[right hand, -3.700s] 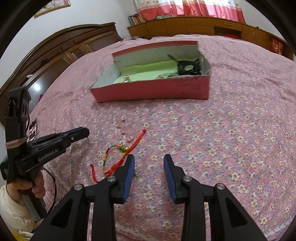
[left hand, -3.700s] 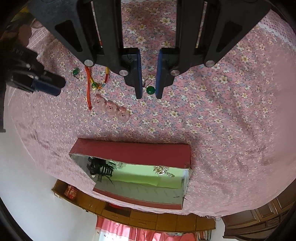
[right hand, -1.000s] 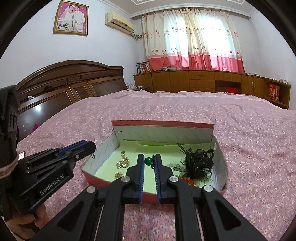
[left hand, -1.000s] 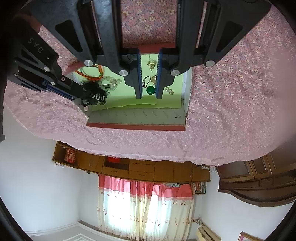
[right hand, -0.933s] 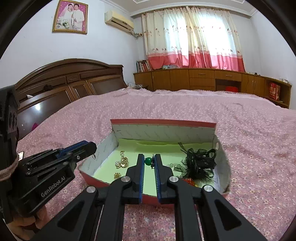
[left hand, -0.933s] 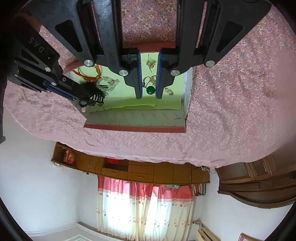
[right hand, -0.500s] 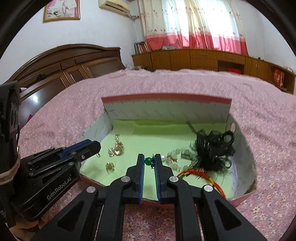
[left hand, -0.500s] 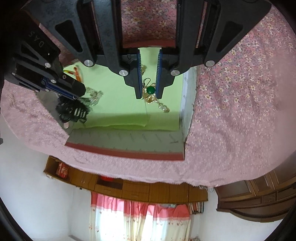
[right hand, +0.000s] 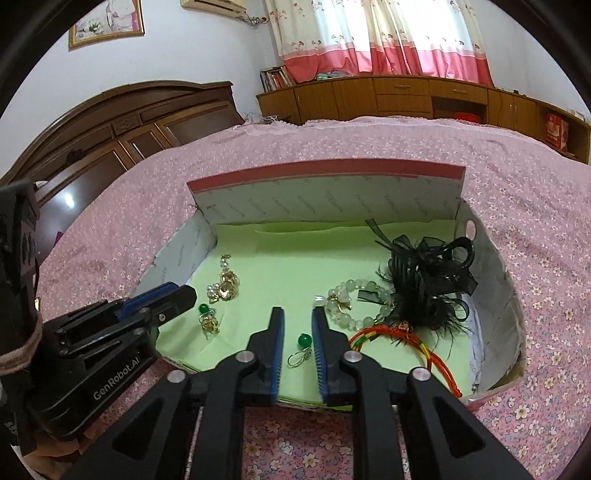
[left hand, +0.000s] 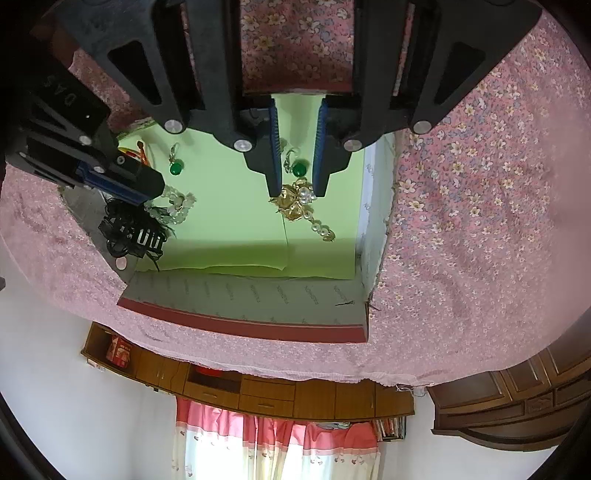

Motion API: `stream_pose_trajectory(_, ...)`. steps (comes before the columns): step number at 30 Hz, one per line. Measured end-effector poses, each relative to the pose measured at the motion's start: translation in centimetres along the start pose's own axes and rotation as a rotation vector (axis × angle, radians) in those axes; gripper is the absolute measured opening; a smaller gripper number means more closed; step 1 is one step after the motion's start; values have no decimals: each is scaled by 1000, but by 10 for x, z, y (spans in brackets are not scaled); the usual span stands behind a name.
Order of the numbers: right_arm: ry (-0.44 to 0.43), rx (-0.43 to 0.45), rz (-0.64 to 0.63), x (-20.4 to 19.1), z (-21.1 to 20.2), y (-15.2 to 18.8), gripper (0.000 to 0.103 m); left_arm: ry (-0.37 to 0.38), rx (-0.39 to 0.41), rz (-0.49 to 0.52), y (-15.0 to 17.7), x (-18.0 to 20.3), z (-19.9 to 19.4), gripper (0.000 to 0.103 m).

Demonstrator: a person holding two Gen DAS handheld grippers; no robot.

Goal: Organize jewelry
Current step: 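Carry both green earrings into the box and open both tools, then withdraw both tools and move toward the pink bead bracelet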

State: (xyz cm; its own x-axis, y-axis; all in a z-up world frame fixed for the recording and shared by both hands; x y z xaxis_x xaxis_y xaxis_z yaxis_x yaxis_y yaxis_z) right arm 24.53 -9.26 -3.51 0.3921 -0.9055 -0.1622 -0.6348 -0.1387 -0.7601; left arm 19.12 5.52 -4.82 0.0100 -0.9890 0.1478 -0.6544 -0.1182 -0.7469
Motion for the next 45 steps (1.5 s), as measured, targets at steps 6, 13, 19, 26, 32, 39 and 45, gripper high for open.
stream_pose_trajectory(6, -15, 53, 16, 0, -23, -11, 23, 23, 12, -13, -1, 0, -18, 15)
stream_pose_trajectory(13, -15, 103, 26, 0, -55, -16, 25, 51, 15, -44, 2, 3, -41, 17)
stream_pose_trajectory(19, -6, 115, 31, 4, -81, -9, 27, 73, -3, -56, 9, 10, -59, 17)
stream_pose_trajectory(26, 13, 105, 34, 9, -105, 10, 27, 105, -40, -49, 20, 26, -75, 17)
stream_pose_trajectory(32, 42, 88, 35, 18, -122, 30, 27, 101, -91, -32, 39, 37, -79, 18)
stream_pose_trajectory(39, 59, 81, 57, 30, -137, 46, 27, 103, -179, -65, 66, 46, -72, 18)
stream_pose_trajectory(45, 68, 70, 87, 41, -143, 60, 28, 123, -223, -95, 80, 57, -71, 23)
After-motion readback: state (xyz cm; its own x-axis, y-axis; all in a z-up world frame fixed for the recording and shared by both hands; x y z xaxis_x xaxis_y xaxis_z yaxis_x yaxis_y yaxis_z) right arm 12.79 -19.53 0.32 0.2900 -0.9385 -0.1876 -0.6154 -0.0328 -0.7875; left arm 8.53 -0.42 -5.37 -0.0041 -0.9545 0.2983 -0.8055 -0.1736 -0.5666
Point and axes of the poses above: each gripper's, at about its wrist camera, not at the fingertips, and z roughly the way its jaws point, x to its right, y to its underside, the point moved 10 cm from there along z, roughly the way its jaws point, and after that the axes turned 4 degrees about -z, right-handed, at the moved point
